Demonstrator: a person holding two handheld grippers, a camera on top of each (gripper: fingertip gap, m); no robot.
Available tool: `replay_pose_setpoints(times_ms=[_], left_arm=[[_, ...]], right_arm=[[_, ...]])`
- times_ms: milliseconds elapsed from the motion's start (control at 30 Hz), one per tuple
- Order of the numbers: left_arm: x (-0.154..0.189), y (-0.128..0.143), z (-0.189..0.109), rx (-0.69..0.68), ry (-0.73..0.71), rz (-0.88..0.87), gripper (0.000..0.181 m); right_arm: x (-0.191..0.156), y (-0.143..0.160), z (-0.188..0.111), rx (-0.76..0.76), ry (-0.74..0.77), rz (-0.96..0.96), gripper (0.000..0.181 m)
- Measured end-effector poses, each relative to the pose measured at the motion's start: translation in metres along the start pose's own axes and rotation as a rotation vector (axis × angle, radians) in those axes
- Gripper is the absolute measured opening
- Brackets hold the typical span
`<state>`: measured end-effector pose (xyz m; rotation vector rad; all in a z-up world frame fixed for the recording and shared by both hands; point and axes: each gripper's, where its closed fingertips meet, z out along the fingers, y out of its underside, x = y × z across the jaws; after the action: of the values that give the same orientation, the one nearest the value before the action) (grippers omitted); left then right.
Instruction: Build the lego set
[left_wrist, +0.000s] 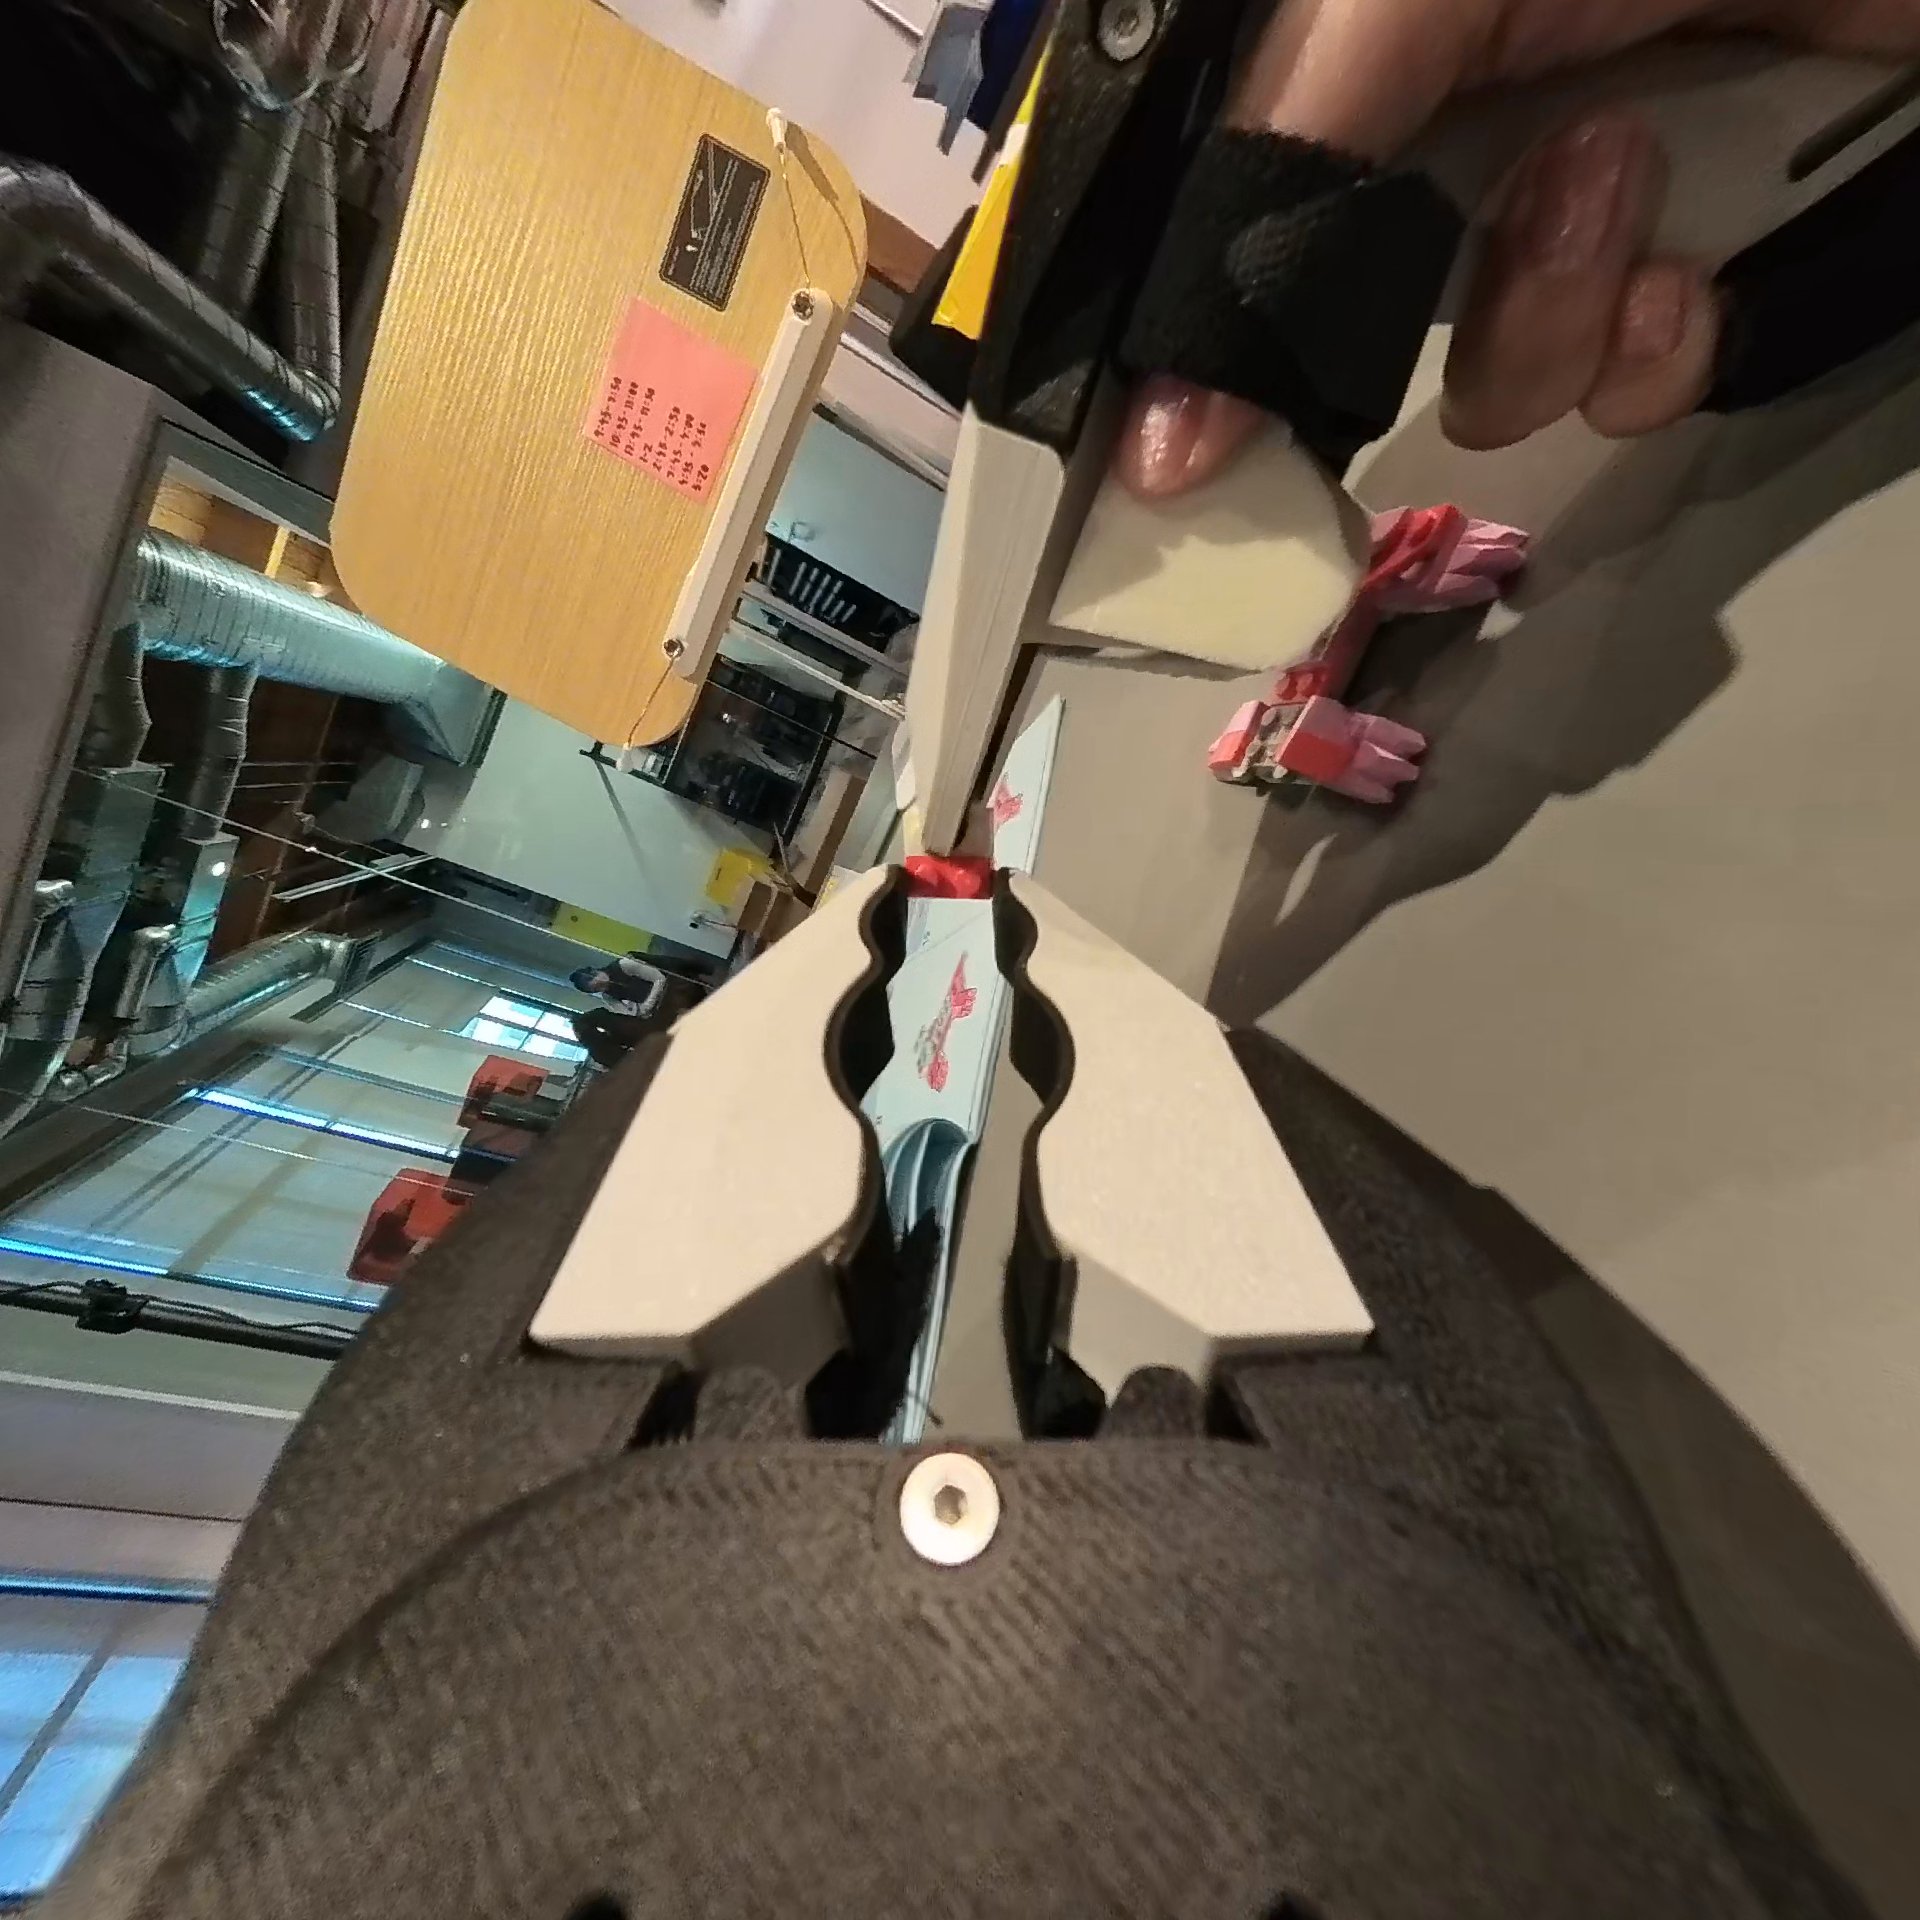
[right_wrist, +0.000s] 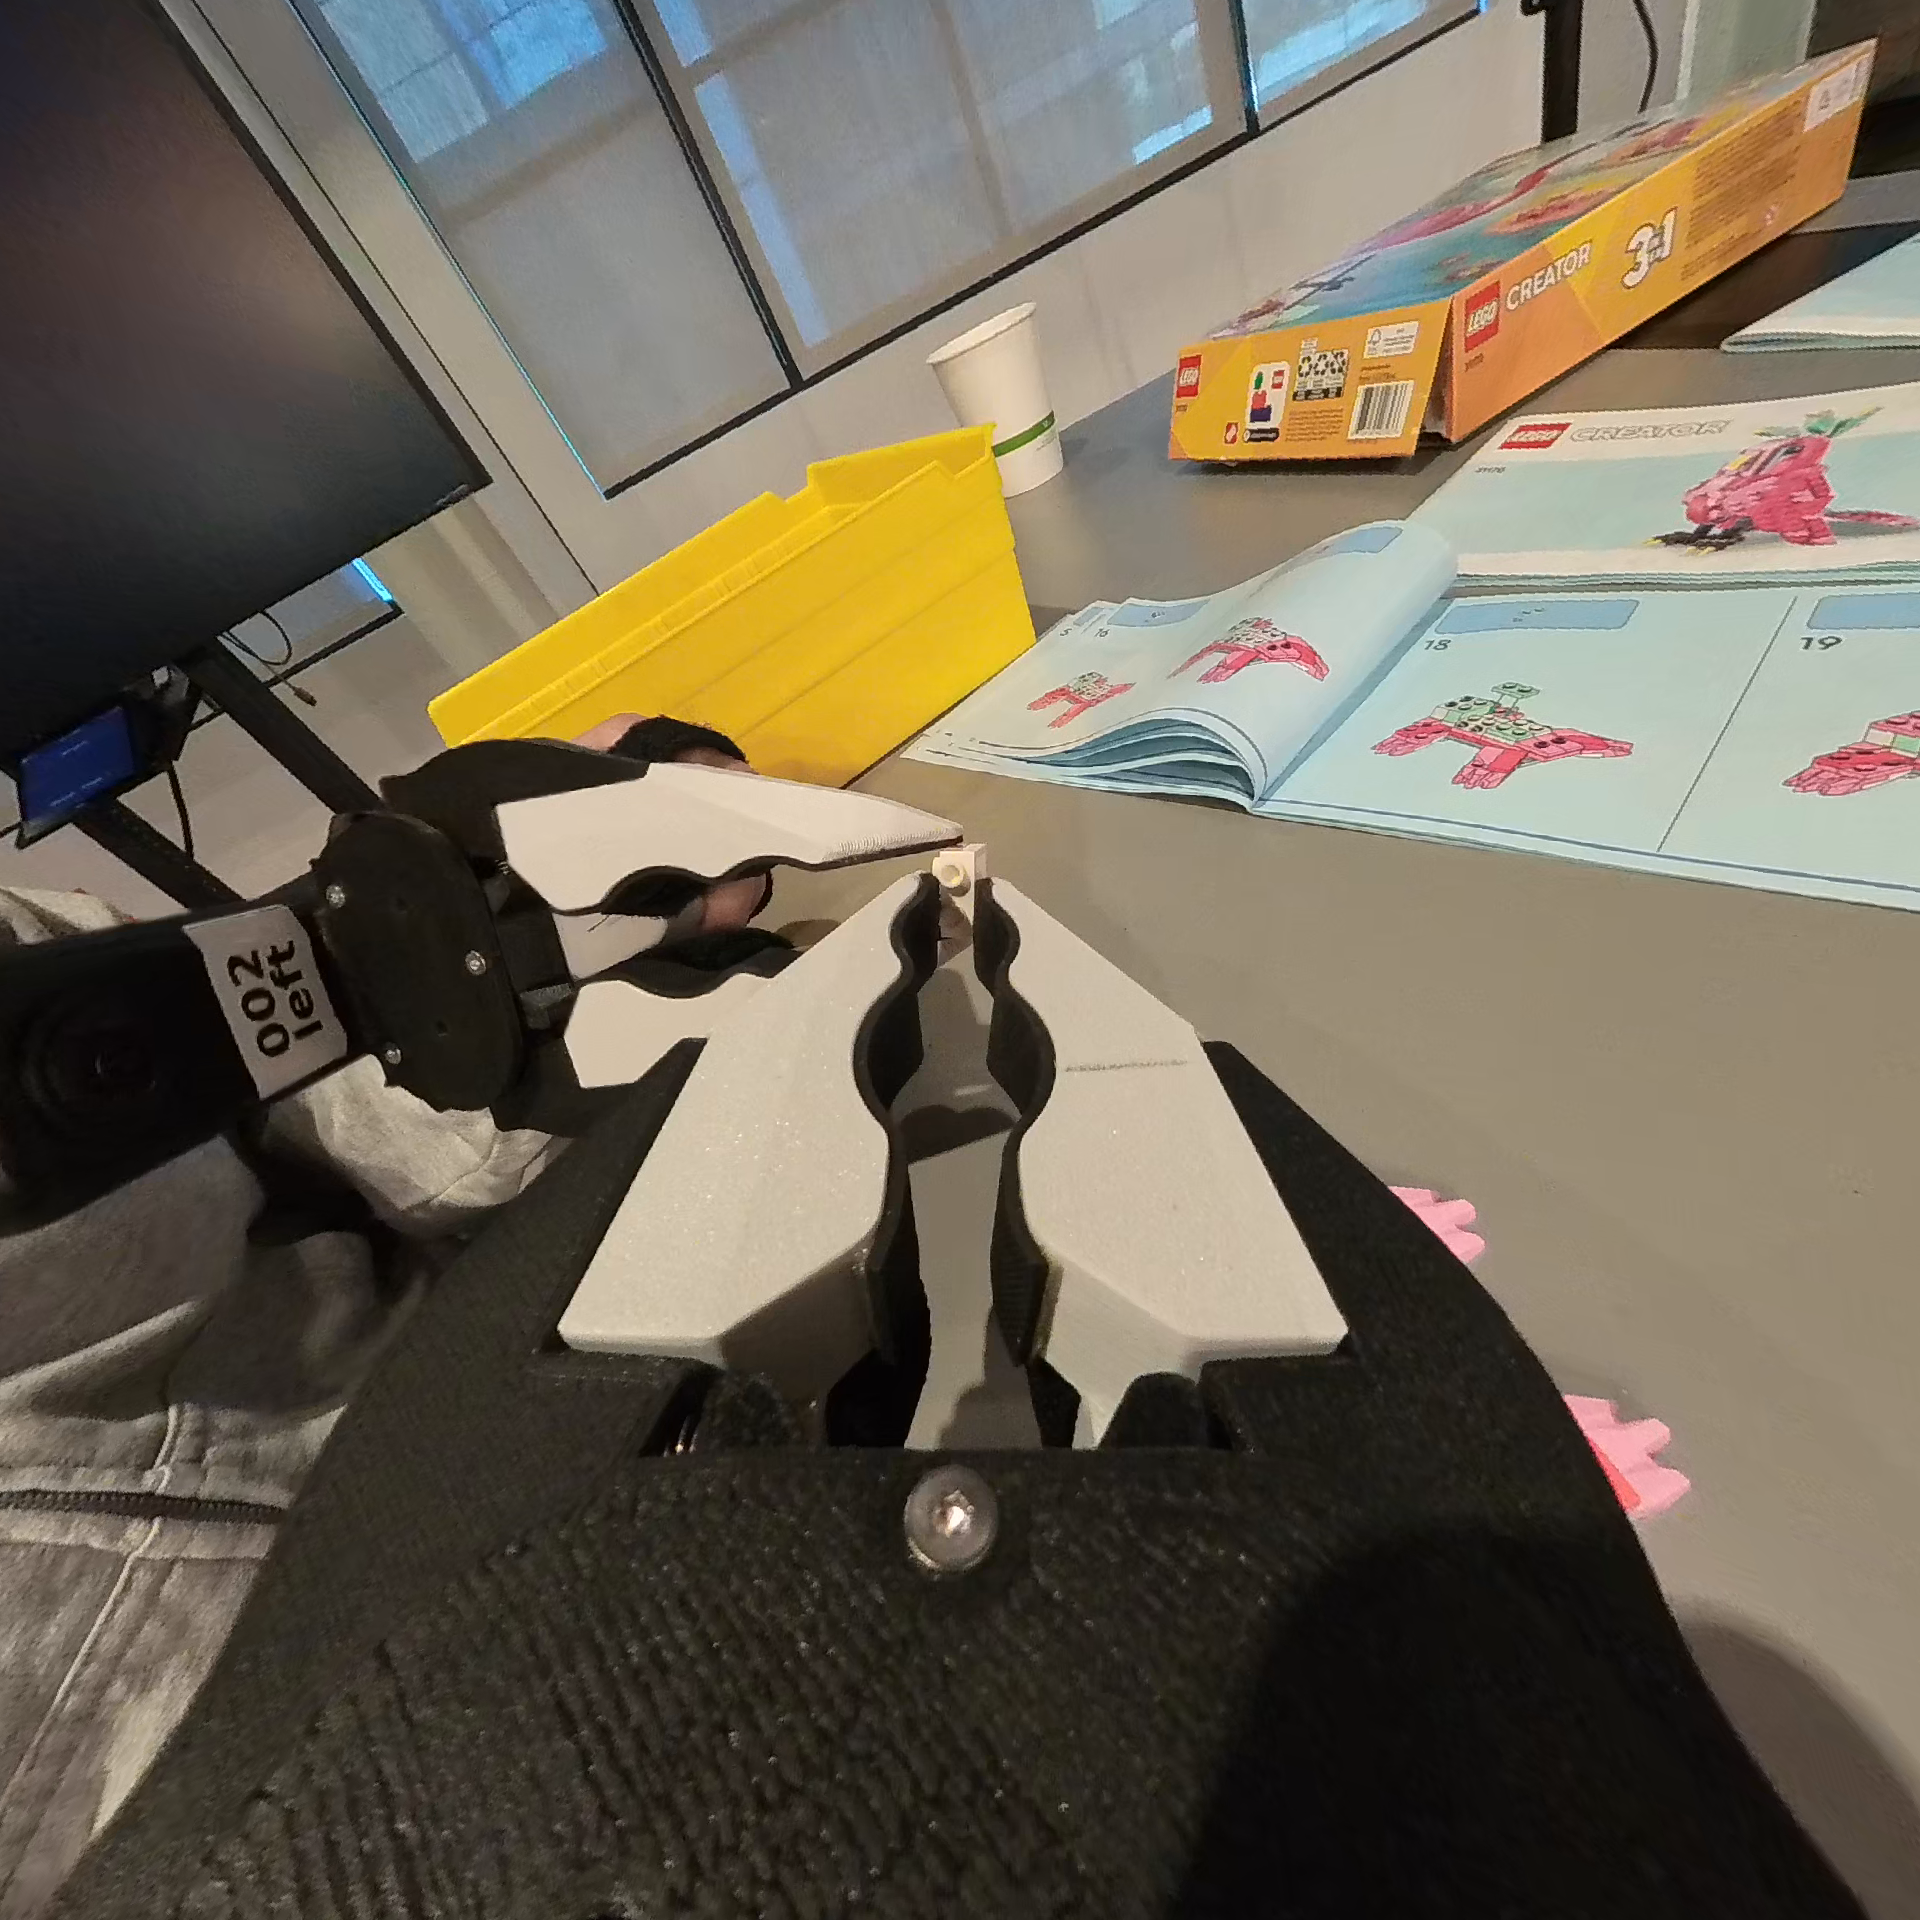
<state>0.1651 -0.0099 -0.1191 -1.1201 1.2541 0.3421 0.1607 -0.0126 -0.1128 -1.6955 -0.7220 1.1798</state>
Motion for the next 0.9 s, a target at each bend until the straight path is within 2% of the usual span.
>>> replay_pose_setpoints(times_ms=[300,433,567,600,633,667,733,900], left_arm=[[0.001,0.0,0.002,-0.007,-0.005,0.006,0.016],[0.0,0.002,0.003,-0.032,0.018,-0.044,0.015],[-0.002,0.006,0.006,-0.061,0.002,-0.002,0.015],[-0.003,0.007,0.005,-0.062,-0.008,0.009,0.015],[-0.01,0.003,0.0,-0.038,-0.046,0.014,0.015],[-0.013,0.003,-0.005,-0.03,-0.052,-0.009,0.014],[-0.012,0.011,-0.008,-0.05,-0.044,-0.036,0.015],[-0.027,0.001,-0.019,-0.046,-0.074,-0.064,0.015]], right_arm=[[0.001,0.0,0.0,0.001,0.002,0.003,0.005],[0.003,0.001,0.001,-0.001,0.04,-0.029,0.005],[0.008,0.0,0.004,0.011,0.138,-0.121,0.004],[0.014,-0.001,0.002,0.015,0.198,-0.148,0.004],[0.035,-0.005,-0.008,0.028,0.324,-0.17,0.005],[0.05,-0.013,-0.024,0.065,0.38,-0.154,0.005],[0.065,-0.023,-0.047,0.142,0.381,-0.062,0.004],[0.047,-0.023,-0.032,0.144,0.269,-0.041,0.005]])
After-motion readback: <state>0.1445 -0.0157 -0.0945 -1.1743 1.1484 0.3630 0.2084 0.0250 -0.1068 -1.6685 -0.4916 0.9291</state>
